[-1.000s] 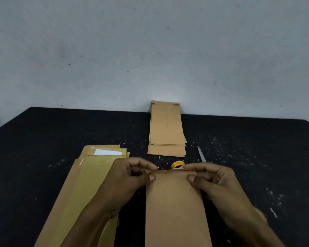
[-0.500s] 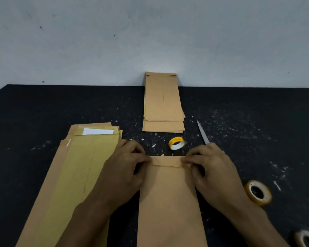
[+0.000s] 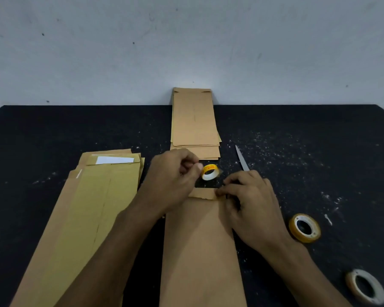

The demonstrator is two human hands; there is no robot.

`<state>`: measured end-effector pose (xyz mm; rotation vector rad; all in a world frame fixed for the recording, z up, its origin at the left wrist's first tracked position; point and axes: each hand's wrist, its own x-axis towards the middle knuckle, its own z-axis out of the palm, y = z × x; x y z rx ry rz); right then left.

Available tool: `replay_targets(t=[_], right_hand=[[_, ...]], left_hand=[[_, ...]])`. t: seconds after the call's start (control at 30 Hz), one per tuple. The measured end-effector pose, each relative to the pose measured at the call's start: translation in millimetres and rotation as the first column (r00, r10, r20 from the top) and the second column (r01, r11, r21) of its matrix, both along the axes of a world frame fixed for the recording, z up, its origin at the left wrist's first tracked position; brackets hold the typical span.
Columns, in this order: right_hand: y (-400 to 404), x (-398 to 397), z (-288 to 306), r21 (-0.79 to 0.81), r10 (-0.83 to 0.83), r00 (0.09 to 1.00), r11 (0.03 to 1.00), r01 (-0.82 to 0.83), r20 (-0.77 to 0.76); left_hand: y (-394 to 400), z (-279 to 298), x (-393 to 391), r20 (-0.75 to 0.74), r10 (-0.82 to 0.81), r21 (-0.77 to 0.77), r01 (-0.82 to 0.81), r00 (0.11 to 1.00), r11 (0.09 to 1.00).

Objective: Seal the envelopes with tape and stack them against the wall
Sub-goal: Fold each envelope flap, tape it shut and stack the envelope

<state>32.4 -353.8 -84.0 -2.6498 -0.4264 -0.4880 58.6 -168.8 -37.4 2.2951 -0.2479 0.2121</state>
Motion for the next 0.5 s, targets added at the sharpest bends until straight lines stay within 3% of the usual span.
replay_targets(t=[0.2,0.5], right_hand=[[0.3,-0.3,-2.5,0.054,-0.018,1.0,0.998,0.018,0.006],[-0.1,0.9,-2.0,0.072,-0.035,0.999,0.997,0.037,-0.03]], left_hand=[[-30.1,13.3,37.9,-0.409,-0.068,0.116,0.126,0.91,0.985],[-57.5,36.7,58.8,-0.699,0.077,0.169,0.06,0.711,0.984]])
